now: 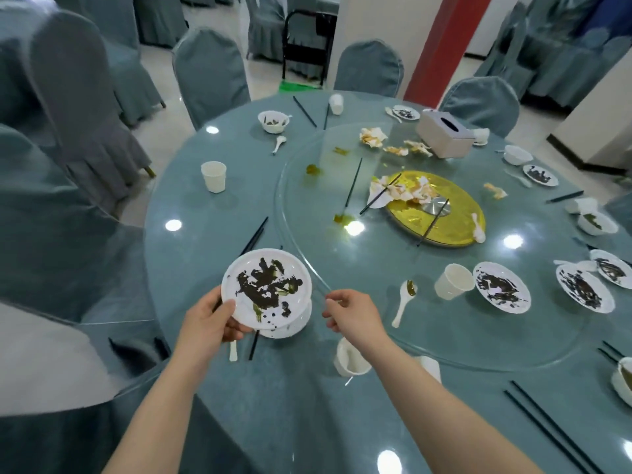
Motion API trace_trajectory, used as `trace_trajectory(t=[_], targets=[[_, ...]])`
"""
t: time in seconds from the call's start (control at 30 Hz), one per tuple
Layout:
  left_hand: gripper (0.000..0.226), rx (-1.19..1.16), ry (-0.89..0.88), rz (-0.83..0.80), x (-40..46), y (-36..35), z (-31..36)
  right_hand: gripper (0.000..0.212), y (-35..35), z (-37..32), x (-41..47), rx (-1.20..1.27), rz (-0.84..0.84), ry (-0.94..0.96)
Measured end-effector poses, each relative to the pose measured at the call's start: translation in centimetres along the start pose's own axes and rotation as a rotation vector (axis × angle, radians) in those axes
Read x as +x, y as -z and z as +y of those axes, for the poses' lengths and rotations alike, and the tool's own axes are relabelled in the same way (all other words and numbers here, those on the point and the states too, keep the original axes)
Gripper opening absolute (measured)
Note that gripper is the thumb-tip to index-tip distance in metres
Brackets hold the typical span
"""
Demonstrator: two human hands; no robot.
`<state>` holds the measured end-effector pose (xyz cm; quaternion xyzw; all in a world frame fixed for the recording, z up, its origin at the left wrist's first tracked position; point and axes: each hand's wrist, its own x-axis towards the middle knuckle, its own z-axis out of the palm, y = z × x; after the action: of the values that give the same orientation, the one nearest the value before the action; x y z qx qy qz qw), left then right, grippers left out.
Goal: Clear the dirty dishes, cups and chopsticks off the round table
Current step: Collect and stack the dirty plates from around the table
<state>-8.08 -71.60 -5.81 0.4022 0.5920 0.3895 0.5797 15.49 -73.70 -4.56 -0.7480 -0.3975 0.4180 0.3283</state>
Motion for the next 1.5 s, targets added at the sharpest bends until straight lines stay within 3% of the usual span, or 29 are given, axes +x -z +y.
trace_trajectory(t=[0.3, 0.4, 0.5, 0.67, 0.87, 0.97, 1.1, 1.37, 1.5], targets=[[0.038, -0.092, 0.03, 0.1, 3.2, 5.9, -1.9, 0.017, -4.6, 0.2, 4.9, -0.518, -0.064, -0.142], [0.039, -0.103, 0.045, 0.131, 3.6, 7.3, -2.2, 0.031, -5.8, 0.8, 5.9, -0.62, -0.103, -0.172], [0.037, -0.099, 0.049, 0.146, 3.9, 8.2, -2.5, 0.021, -6.8, 1.2, 6.8, -0.654, -0.099, -0.196], [0.037, -0.081, 0.065, 0.155, 4.2, 8.8, -2.6, 0.032, -7.6, 1.9, 7.6, -0.616, -0.053, -0.231], [0.036, -0.085, 0.084, 0.141, 5.2, 8.5, -2.4, 0.005, -6.1, 0.6, 8.0, -0.481, 0.011, -0.18], [0.035, -0.071, 0.081, 0.113, 5.8, 7.8, -2.1, 0.02, -4.2, -0.1, 7.6, -0.466, 0.065, -0.12], [0.034, -0.052, 0.072, 0.055, 6.1, 5.7, -1.4, 0.019, -1.4, -0.6, 6.5, -0.453, 0.152, -0.067], [0.032, 0.062, 0.029, -0.091, 5.2, -1.2, 0.2, 0.026, 5.3, -0.5, 2.7, -0.073, 0.397, -0.009], [0.033, 0.051, -0.008, -0.132, 4.0, -4.6, 1.4, 0.018, 8.7, 0.6, 1.0, 0.035, 0.47, -0.001]])
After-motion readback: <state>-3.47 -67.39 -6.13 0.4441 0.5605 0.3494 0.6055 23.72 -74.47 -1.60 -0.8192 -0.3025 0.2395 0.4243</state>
